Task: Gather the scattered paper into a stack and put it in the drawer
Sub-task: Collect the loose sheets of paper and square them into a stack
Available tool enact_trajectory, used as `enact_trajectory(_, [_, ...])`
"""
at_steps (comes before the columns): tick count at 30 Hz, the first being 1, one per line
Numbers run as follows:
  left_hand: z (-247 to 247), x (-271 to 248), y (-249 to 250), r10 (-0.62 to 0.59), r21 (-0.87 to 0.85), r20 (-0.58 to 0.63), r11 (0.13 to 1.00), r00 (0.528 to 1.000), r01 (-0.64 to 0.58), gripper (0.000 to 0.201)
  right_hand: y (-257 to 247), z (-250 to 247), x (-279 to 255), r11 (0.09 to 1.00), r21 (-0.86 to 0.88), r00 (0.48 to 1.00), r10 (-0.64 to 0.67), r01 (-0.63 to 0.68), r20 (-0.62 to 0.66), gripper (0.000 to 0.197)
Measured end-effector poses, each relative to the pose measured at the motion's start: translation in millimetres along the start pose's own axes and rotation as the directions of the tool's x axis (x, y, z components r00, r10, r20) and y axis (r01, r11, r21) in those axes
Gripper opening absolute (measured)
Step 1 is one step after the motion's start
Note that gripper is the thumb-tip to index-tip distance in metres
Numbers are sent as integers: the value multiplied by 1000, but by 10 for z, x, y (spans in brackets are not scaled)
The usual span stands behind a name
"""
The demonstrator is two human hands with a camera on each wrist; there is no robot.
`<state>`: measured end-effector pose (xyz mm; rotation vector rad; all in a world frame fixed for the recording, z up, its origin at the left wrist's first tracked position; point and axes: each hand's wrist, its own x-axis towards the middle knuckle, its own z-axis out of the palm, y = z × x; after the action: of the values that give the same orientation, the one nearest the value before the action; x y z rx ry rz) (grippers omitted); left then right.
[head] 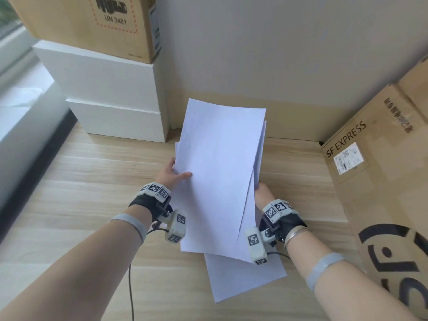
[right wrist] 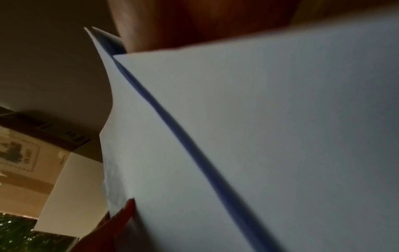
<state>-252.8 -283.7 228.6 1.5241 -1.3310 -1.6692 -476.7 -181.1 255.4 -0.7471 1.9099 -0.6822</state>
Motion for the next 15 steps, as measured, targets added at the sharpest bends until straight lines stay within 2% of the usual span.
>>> enact_trajectory(1, [15, 4, 43, 12, 0, -27, 1000, 1000, -12, 36, -28, -18, -13, 994, 106, 1000, -18, 17, 12, 26])
enact_trajectory(3, [42, 15, 126, 38, -24, -100, 999, 994, -41, 37, -45, -86, 16, 931, 366, 1000, -20, 13, 14, 51])
enact_trajectory(4, [57, 18, 176, 63, -42, -130, 997, 990, -69, 40, -55, -130, 38, 890, 456, 1000, -25, 16, 14, 58])
enact_trajectory(5, [67, 15, 232, 95, -50, -148, 993, 984, -104, 42, -86, -171, 31, 874, 483, 998, -62, 57, -5, 52])
enact_trajectory(7, [82, 18, 329, 174, -72, -139, 980, 975, -186, 38, -179, -224, -7, 887, 415, 979, -199, 202, -51, 27])
enact_trajectory(9, [103, 16, 423, 225, -109, -101, 966, 969, -235, 37, -247, -261, -24, 908, 267, 944, -290, 323, -155, 31])
enact_trajectory(12, [134, 47, 489, 245, -180, -61, 951, 968, -252, 36, -283, -309, 6, 893, 269, 917, -286, 360, -279, 23])
enact_trajectory(14, [147, 45, 522, 246, -199, -39, 948, 968, -249, 32, -290, -316, 27, 875, 336, 925, -264, 349, -273, 19])
enact_trajectory(15, [150, 42, 532, 250, -189, -33, 949, 968, -252, 29, -303, -315, 10, 866, 354, 926, -270, 353, -264, 25])
